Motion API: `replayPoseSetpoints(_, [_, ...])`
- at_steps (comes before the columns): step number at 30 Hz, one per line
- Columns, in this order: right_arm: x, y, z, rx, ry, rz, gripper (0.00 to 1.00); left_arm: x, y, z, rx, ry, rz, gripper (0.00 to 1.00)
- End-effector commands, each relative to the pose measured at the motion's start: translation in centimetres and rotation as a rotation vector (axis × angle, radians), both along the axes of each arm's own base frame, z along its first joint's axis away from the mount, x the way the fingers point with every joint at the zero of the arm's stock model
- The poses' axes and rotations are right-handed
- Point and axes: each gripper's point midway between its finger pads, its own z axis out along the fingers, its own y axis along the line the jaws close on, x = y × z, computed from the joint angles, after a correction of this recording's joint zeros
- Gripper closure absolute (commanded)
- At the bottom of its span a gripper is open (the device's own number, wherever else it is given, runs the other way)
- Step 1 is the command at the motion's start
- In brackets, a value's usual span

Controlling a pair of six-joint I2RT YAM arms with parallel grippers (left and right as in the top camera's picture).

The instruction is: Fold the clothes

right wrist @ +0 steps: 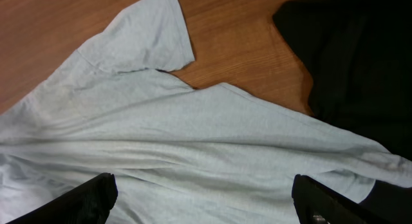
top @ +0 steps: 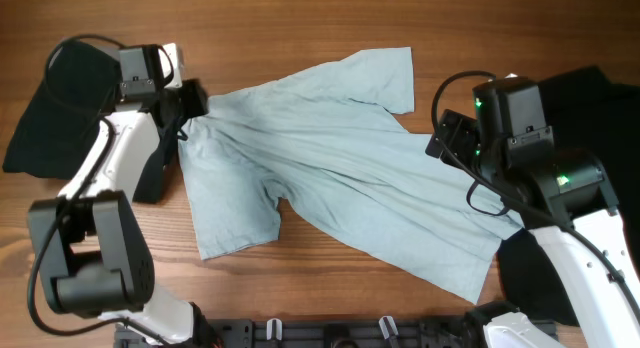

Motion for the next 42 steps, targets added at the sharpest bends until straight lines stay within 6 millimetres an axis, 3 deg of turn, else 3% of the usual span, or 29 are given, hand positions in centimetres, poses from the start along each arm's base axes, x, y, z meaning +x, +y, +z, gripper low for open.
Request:
replayPoseSetpoints(1, [0.3,-0.5,0.4,-0.010,-0.017,-0.035,0.08,0.2,-8.0,3.3,-0.207,-0.110,-0.258,0.35])
replayPoseSetpoints(6, [0.4,-0.5,0.5,-0.008,-0.021,-0.034,0.07,1.3,-15.7,3.1,-0.076,-0.274,-0.556,0.27])
replayPoseSetpoints(13, [0.4,-0.4,0.4,-0.002,-0.019,-0.030,0.06,3.4,-21.5,-1.7,-0.013,-0.358,-0.625,0.31])
replayPoseSetpoints(16, [0.3,0.0,0.4,0.016,-0.012,-0.017,0.06,4.0,-22.0,-4.1,-0.004,-0.361,-0.623,0.33])
replayPoseSetpoints(23, [0.3,0.1,0.4,0.019,-0.011,-0.015,0.06,4.0,-22.0,-7.5,-0.002,-0.324,-0.623,0.34])
replayPoseSetpoints(26, [0.3,0.1,0.4,0.019,-0.011,-0.015,0.06,3.8,-21.9,-8.8,-0.002,-0.299,-0.624,0.48])
replayPoseSetpoints(30, [0.3,0.1,0.4,0.020,-0.011,-0.016,0.06,3.8,-20.5,-9.8,0.018,-0.258,-0.591,0.78])
replayPoseSetpoints(33, [0.2,0.4,0.3,0.035,-0.006,-0.006,0.06,4.8,-17.1,-10.7,0.061,-0.234,-0.509,0.96])
replayPoseSetpoints(36, [0.2,0.4,0.3,0.035,-0.007,-0.006,0.06,6.5,-13.0,-10.5,0.078,-0.236,-0.379,0.96])
replayPoseSetpoints(37, [0.2,0.4,0.3,0.034,-0.007,-0.006,0.06,7.6,-10.5,-10.1,0.077,-0.240,-0.264,0.96])
replayPoseSetpoints(39, [0.2,0.4,0.3,0.034,-0.007,-0.006,0.06,9.3,-7.4,-8.8,0.025,-0.254,-0.121,0.96])
replayPoseSetpoints(41, [0.2,0.4,0.3,0.032,-0.005,-0.004,0.06,11.3,-4.7,-6.2,-0.079,-0.294,-0.033,0.96])
replayPoseSetpoints(42, [0.2,0.4,0.1,0.030,0.004,-0.005,0.07,12.6,-4.3,-3.4,-0.162,-0.348,-0.067,0.96])
